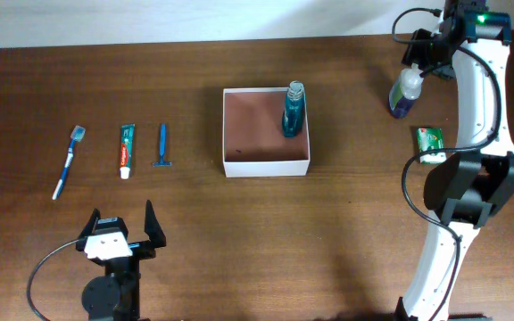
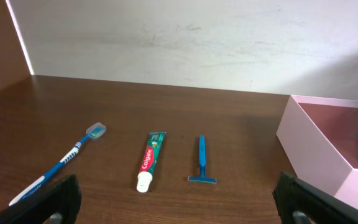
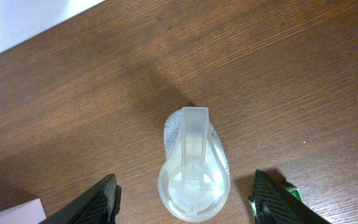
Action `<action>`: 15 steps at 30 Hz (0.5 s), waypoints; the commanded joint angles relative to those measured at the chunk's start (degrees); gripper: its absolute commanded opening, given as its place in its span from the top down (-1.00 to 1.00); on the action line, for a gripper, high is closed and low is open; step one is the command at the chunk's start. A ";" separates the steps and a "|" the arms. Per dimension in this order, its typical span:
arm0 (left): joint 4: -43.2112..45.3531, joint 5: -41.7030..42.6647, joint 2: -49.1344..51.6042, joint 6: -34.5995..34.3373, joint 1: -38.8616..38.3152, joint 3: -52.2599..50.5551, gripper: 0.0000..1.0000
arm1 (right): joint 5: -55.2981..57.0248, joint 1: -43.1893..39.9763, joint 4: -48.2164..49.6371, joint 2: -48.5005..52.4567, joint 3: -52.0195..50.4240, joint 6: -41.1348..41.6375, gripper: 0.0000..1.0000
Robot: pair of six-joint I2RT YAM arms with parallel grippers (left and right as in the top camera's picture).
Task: Pack container
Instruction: 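Close the right gripper on the soap pump bottle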
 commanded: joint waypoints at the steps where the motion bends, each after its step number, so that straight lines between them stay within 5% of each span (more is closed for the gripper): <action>1: 0.07 -0.37 -0.39 -0.55 0.00 -0.44 -0.99 | 0.87 0.37 0.52 1.14 -0.31 0.26 -0.22; 15: 0.07 -0.35 -0.39 -0.55 0.00 -0.44 -0.99 | 1.16 0.68 1.92 2.45 -0.31 -0.04 -0.25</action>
